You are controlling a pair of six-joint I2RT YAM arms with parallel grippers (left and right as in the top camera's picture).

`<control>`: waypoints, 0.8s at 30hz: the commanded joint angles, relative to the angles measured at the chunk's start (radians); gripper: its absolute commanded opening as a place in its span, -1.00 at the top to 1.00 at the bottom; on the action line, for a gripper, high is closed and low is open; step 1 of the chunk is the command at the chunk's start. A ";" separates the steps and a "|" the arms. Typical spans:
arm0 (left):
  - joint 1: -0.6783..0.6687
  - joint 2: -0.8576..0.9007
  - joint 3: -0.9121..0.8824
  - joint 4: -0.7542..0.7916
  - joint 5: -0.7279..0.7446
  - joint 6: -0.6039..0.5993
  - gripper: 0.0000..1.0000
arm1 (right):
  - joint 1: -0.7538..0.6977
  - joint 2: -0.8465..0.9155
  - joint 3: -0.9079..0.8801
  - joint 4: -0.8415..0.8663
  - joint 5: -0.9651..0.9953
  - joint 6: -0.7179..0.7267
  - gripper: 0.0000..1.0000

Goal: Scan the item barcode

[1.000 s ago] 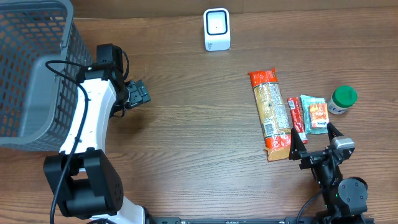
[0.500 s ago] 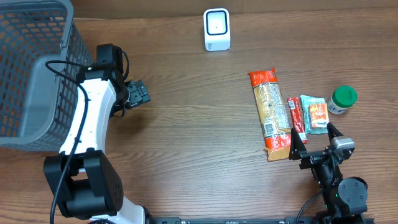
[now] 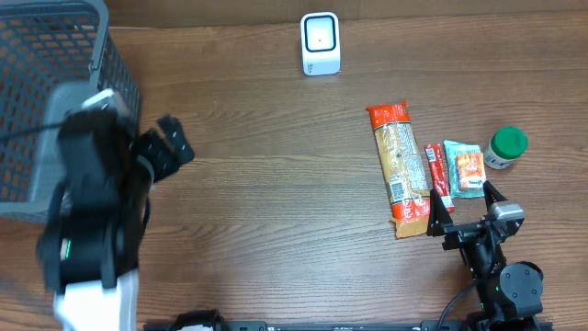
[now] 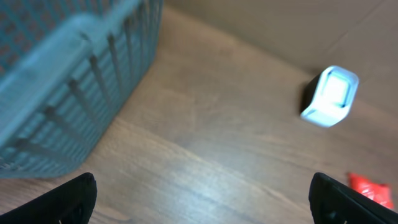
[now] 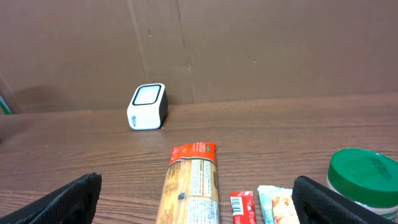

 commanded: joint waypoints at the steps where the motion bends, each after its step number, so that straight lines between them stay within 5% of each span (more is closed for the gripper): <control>1: -0.002 -0.090 0.006 -0.003 -0.009 0.012 -0.99 | -0.003 -0.010 -0.011 0.005 -0.003 -0.006 -1.00; 14: -0.002 -0.263 -0.070 -0.003 -0.009 0.012 -1.00 | -0.003 -0.010 -0.011 0.005 -0.003 -0.006 -1.00; 24: -0.002 -0.523 -0.415 -0.003 -0.009 0.012 -0.99 | -0.003 -0.010 -0.011 0.005 -0.003 -0.006 -1.00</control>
